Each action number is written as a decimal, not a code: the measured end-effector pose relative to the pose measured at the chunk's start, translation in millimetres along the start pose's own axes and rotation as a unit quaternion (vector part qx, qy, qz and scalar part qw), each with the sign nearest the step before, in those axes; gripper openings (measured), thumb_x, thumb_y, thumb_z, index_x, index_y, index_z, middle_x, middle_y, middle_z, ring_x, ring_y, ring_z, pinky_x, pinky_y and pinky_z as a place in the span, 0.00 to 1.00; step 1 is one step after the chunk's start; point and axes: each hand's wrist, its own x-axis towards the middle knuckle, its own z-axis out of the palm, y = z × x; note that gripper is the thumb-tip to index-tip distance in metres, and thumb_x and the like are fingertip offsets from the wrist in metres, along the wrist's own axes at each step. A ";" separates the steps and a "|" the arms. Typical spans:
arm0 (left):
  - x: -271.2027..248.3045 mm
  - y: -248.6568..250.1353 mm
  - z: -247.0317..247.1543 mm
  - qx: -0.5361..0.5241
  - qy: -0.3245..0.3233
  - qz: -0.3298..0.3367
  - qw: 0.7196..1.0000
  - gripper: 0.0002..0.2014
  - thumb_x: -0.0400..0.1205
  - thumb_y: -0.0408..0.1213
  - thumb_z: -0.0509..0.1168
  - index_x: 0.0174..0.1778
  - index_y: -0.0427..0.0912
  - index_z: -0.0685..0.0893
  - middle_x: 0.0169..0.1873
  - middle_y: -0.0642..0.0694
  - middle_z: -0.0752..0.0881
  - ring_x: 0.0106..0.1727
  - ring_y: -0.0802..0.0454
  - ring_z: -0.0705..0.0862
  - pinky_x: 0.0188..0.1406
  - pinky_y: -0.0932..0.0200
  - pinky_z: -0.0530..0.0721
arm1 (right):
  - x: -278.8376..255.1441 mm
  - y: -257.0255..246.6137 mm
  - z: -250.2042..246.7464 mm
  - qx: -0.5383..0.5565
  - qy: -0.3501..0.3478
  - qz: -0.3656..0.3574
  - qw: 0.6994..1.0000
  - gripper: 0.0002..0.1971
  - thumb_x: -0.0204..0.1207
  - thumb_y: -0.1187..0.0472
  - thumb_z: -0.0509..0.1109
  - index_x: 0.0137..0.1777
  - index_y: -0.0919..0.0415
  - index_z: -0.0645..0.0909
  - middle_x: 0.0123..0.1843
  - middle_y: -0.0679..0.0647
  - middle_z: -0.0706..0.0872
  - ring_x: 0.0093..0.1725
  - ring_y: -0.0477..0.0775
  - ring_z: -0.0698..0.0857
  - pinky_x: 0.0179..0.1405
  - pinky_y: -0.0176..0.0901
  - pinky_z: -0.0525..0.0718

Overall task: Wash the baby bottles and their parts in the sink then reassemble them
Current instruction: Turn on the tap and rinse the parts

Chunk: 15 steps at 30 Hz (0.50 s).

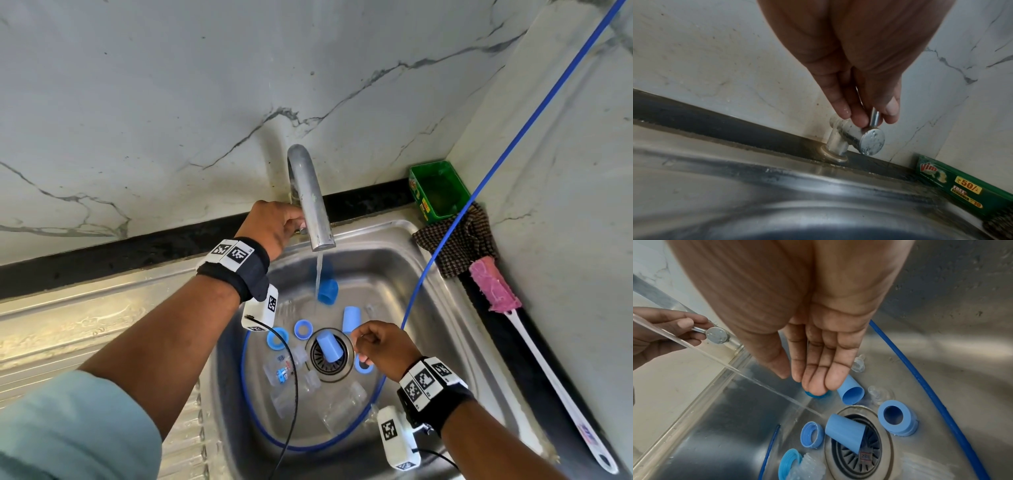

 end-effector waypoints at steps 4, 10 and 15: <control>-11.5 -1.8 1.2 -0.027 0.011 0.024 0.999 0.15 0.87 0.32 0.65 0.67 0.48 0.88 0.48 0.50 0.91 0.42 0.59 0.85 0.54 0.68 0.78 | 7.3 4.9 8.4 -0.058 -0.008 -0.013 0.998 0.07 0.76 0.63 0.71 0.44 0.52 0.89 0.32 0.49 0.90 0.34 0.47 0.88 0.49 0.44 0.89; -53.2 -30.8 14.3 -0.077 0.073 -0.008 0.994 0.24 0.86 0.33 0.66 0.78 0.49 0.76 0.66 0.50 0.87 0.61 0.55 0.86 0.70 0.52 0.82 | 19.3 6.4 50.7 -0.275 -0.131 -0.042 0.952 0.12 0.74 0.56 0.78 0.56 0.51 0.87 0.51 0.46 0.90 0.55 0.50 0.87 0.52 0.27 0.79; -113.4 -46.2 26.0 -0.119 0.086 -0.055 0.988 0.17 0.85 0.36 0.67 0.70 0.49 0.83 0.62 0.55 0.89 0.60 0.61 0.86 0.68 0.60 0.82 | 21.9 -8.2 85.7 -0.447 -0.239 -0.033 0.861 0.31 0.76 0.55 0.78 0.78 0.58 0.74 0.72 0.58 0.82 0.71 0.62 0.82 0.68 0.49 0.81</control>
